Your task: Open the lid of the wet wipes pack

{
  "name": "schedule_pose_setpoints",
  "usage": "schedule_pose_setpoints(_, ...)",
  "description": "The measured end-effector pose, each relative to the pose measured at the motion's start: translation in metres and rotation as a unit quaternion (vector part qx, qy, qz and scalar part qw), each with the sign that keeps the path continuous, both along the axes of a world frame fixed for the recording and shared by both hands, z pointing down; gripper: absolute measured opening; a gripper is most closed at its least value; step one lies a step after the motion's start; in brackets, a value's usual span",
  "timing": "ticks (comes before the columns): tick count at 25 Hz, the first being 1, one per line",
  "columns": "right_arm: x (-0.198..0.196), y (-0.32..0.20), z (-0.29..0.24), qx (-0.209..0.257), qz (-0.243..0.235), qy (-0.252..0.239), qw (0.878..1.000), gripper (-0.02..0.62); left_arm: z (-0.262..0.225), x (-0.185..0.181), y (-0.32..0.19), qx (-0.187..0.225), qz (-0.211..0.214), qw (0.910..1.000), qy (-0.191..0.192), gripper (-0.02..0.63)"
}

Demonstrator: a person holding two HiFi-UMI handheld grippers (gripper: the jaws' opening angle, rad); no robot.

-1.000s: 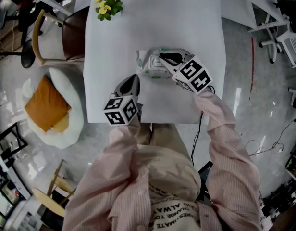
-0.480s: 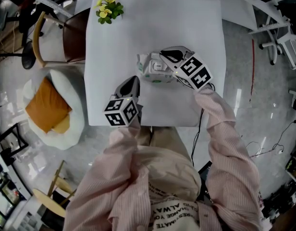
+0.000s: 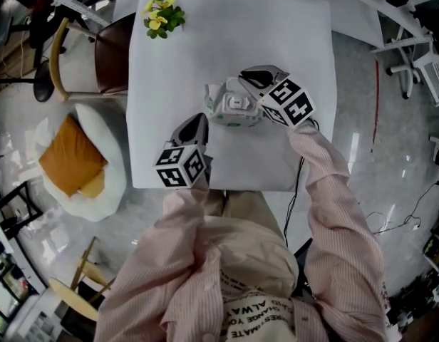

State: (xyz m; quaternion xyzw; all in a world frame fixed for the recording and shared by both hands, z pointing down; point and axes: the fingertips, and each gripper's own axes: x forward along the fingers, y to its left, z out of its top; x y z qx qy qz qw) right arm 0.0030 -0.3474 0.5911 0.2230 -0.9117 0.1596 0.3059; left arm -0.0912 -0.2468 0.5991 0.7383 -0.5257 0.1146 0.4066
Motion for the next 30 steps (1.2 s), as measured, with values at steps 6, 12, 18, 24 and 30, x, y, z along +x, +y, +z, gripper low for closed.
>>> schedule_pose_setpoints(6, 0.001, -0.008, 0.006, 0.0, 0.01, 0.001, 1.0, 0.018, 0.0, -0.001, -0.003, -0.001, -0.003, 1.0, -0.001, -0.002)
schedule_pose_setpoints(12, 0.001, -0.013, 0.013, -0.002, 0.018, 0.003, 1.0, 0.018, 0.0, 0.0, -0.003, -0.002, -0.005, 1.0, -0.002, -0.002)
schedule_pose_setpoints(18, 0.001, -0.015, 0.013, 0.014, 0.03, 0.012, 0.999, 0.019, -0.002, 0.001, -0.004, 0.002, -0.004, 1.0, -0.001, -0.002)
schedule_pose_setpoints(24, 0.003, -0.015, -0.009, 0.016, 0.068, -0.035, 0.997, 0.023, -0.017, 0.004, -0.009, 0.02, 0.009, 0.9998, 0.0, -0.002)
schedule_pose_setpoints(30, 0.008, -0.012, -0.043, 0.027, 0.095, -0.074, 0.992, 0.014, -0.037, 0.008, -0.011, 0.041, 0.029, 0.9988, 0.002, -0.002)
